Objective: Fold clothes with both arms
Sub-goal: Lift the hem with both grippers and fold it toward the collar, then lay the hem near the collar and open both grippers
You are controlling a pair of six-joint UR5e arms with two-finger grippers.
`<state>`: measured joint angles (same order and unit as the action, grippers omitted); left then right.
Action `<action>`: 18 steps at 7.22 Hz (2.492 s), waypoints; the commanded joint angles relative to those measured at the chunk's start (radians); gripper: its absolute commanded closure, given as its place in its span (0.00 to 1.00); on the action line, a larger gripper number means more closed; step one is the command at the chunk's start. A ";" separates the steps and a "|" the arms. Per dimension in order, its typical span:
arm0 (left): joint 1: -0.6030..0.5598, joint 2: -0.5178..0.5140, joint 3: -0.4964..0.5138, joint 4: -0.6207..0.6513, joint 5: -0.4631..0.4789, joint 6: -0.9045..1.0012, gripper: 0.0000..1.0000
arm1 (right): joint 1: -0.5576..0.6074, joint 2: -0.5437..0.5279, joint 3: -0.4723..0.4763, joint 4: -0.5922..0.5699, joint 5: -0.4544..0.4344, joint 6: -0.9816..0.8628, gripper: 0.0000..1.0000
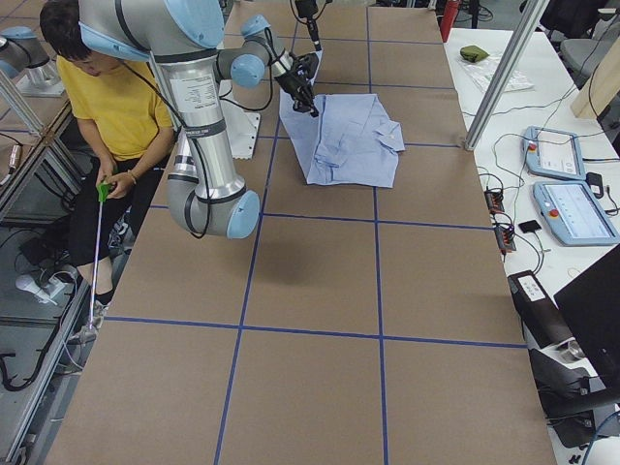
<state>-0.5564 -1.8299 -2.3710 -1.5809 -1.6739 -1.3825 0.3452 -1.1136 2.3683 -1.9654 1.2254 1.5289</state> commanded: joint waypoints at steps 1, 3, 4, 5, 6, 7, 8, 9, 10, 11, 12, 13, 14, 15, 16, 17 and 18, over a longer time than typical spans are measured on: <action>-0.072 -0.099 0.123 0.001 0.087 0.014 1.00 | 0.116 0.038 -0.129 0.118 0.012 -0.044 1.00; -0.079 -0.169 0.306 -0.014 0.187 0.052 1.00 | 0.181 0.037 -0.330 0.309 0.016 -0.068 1.00; -0.082 -0.169 0.378 -0.077 0.224 0.078 1.00 | 0.190 0.037 -0.422 0.369 0.014 -0.090 1.00; -0.085 -0.169 0.485 -0.185 0.235 0.083 1.00 | 0.210 0.037 -0.501 0.438 0.016 -0.111 1.00; -0.083 -0.169 0.598 -0.318 0.238 0.083 1.00 | 0.218 0.037 -0.585 0.524 0.022 -0.131 1.00; -0.082 -0.170 0.683 -0.394 0.265 0.114 1.00 | 0.224 0.037 -0.662 0.613 0.032 -0.142 1.00; -0.085 -0.175 0.722 -0.442 0.272 0.216 1.00 | 0.235 0.040 -0.707 0.675 0.035 -0.153 1.00; -0.085 -0.175 0.731 -0.465 0.272 0.224 1.00 | 0.245 0.047 -0.716 0.681 0.048 -0.154 1.00; -0.083 -0.177 0.746 -0.465 0.270 0.226 1.00 | 0.251 0.066 -0.736 0.681 0.061 -0.173 1.00; -0.083 -0.177 0.763 -0.467 0.270 0.226 1.00 | 0.256 0.072 -0.764 0.686 0.069 -0.179 1.00; -0.083 -0.178 0.765 -0.467 0.267 0.240 1.00 | 0.262 0.072 -0.777 0.686 0.074 -0.193 1.00; -0.095 -0.181 0.765 -0.476 0.263 0.307 1.00 | 0.270 0.072 -0.788 0.686 0.080 -0.231 1.00; -0.102 -0.184 0.773 -0.478 0.261 0.333 1.00 | 0.284 0.072 -0.788 0.686 0.109 -0.237 1.00; -0.102 -0.187 0.774 -0.478 0.261 0.333 1.00 | 0.284 0.072 -0.791 0.686 0.109 -0.249 1.00; -0.102 -0.190 0.774 -0.476 0.260 0.333 1.00 | 0.284 0.081 -0.793 0.686 0.111 -0.260 1.00; -0.100 -0.192 0.777 -0.478 0.235 0.333 1.00 | 0.284 0.112 -0.817 0.686 0.111 -0.260 1.00; -0.102 -0.195 0.779 -0.478 0.232 0.333 1.00 | 0.284 0.145 -0.852 0.688 0.111 -0.260 0.89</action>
<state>-0.6572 -2.0214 -1.5946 -2.0582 -1.4313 -1.0499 0.6284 -1.0057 1.5516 -1.2790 1.3354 1.2707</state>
